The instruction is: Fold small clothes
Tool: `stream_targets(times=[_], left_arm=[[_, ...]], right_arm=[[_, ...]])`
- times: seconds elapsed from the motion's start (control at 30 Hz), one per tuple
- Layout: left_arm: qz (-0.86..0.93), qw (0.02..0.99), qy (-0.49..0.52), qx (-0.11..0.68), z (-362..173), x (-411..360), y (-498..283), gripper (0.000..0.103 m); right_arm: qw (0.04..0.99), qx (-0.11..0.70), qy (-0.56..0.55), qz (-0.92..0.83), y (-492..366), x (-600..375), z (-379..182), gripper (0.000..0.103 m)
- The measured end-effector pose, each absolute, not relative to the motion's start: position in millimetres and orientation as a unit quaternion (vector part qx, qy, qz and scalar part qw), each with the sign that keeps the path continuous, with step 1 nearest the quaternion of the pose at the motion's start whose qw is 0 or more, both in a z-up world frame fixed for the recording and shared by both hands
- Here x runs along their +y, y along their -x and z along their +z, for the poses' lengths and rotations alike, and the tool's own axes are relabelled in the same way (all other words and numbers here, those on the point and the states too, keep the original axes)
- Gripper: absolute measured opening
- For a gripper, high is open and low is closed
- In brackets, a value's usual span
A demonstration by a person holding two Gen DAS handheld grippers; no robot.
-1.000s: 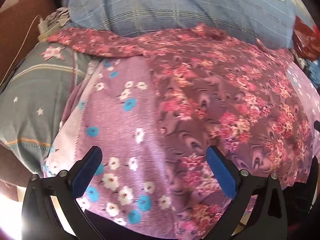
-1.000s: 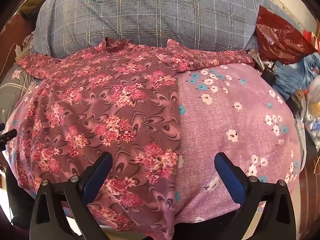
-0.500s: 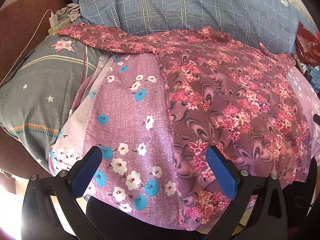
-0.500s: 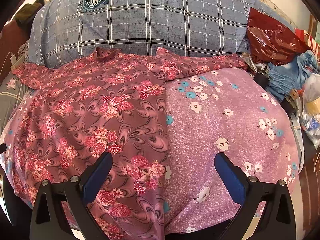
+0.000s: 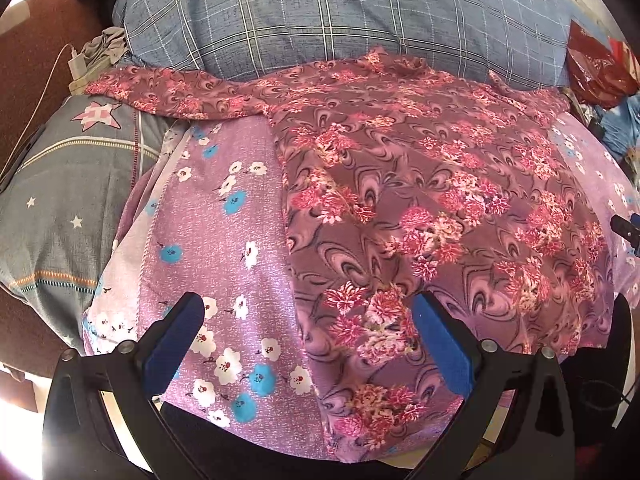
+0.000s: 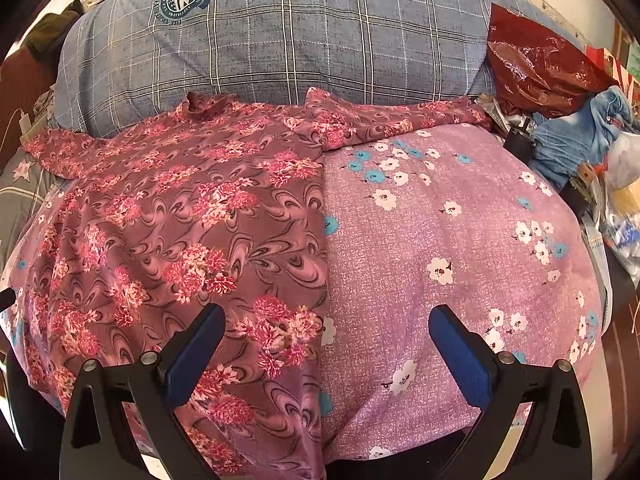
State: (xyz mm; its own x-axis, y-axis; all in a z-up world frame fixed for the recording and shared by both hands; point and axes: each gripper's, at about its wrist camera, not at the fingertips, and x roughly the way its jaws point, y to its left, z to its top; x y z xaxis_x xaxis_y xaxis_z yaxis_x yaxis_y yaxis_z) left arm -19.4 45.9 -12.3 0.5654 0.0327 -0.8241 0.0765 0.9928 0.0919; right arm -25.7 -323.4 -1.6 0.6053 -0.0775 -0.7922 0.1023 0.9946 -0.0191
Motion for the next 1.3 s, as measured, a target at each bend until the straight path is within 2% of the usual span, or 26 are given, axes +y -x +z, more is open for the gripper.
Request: stream_targets(times=[1.3], left_arm=[[-0.029, 0.879, -0.060, 0.472, -12, 30, 18, 0.103]], right_arm=[[0.893, 0.448, -0.013, -0.027, 26, -313, -11, 0.102]])
